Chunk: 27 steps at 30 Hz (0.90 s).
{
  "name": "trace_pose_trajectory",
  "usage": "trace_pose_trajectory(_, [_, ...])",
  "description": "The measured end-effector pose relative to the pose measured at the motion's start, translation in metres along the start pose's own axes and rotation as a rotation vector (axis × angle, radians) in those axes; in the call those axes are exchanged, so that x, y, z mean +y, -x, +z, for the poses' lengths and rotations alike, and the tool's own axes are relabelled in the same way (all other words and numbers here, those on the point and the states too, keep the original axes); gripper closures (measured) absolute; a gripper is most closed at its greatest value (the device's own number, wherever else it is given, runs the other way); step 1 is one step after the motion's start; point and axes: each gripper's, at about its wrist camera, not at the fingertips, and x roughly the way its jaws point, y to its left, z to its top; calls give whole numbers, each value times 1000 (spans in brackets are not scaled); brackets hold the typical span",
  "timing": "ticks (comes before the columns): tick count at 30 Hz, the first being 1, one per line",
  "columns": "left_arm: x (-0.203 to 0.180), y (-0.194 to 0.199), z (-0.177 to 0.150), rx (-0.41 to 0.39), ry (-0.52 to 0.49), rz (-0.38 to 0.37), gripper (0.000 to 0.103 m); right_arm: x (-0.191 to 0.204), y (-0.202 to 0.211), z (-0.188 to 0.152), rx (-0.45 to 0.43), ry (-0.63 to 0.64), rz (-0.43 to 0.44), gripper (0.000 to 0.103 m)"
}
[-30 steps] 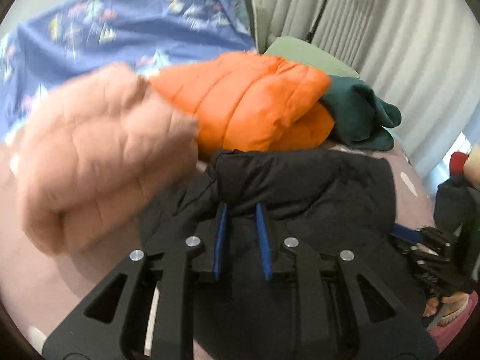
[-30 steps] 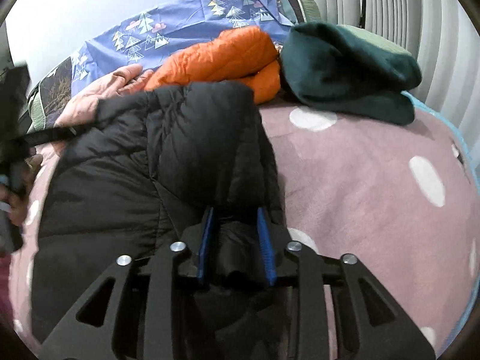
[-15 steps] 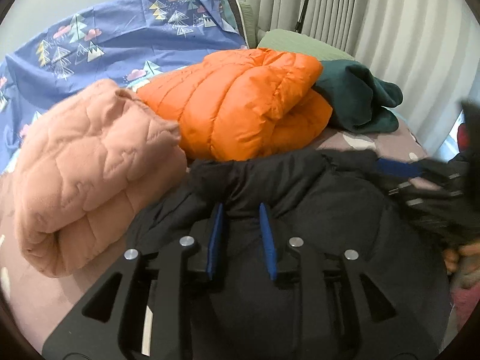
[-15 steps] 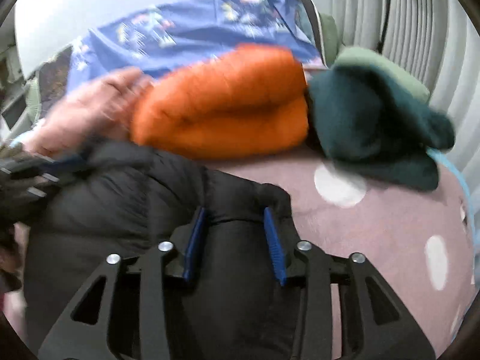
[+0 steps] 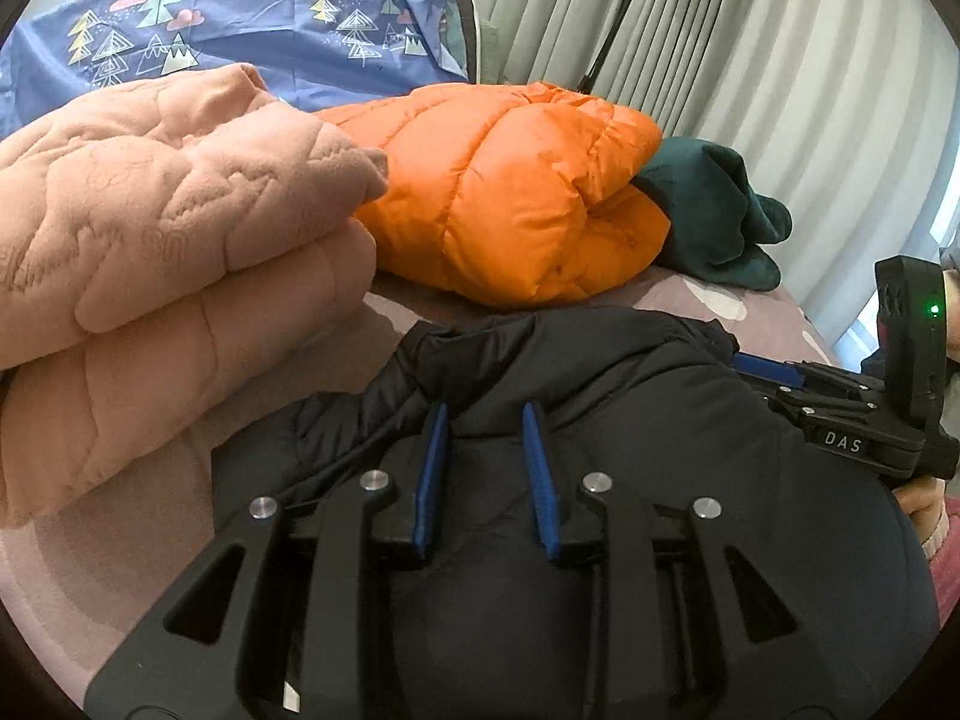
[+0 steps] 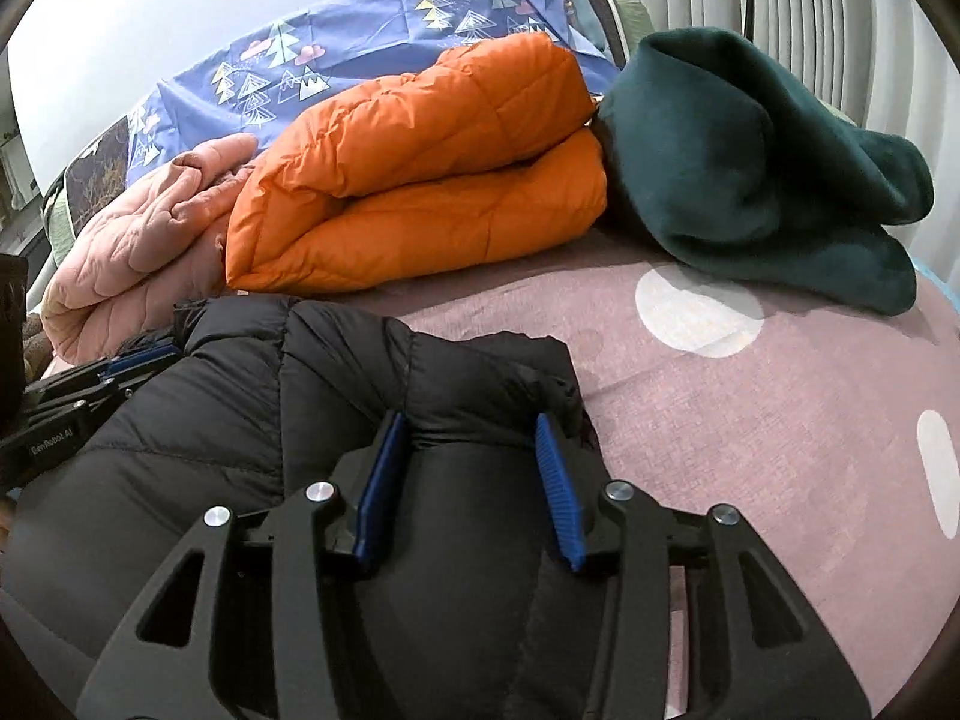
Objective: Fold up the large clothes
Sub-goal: 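Lift the folded jacket with the left gripper while the right gripper holds its end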
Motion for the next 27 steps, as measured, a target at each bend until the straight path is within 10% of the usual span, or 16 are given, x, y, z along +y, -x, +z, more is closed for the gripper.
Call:
trace_pose_trajectory(4, [-21, 20, 12, 35, -1, 106, 76, 1, 3, 1, 1, 31, -1, 57])
trace_pose_trajectory(7, [-49, 63, 6, -4, -71, 181, 47, 4, 5, 1, 0, 51, -16, 57])
trace_pose_trajectory(15, [-124, 183, -97, -33, -203, 107, 20, 5, 5, 2, -11, 50, -18, 57])
trace_pose_trajectory(19, [-159, 177, -149, 61, -277, 153, 20, 4, 5, 1, -14, 50, -20, 56])
trace_pose_trajectory(25, [-159, 139, -135, 8, -136, 219, 20, 3, 6, 0, -22, 41, -20, 56])
trace_pose_trajectory(27, [-161, 121, -131, -7, -167, 343, 19, 0, 5, -1, -22, 29, -11, 56])
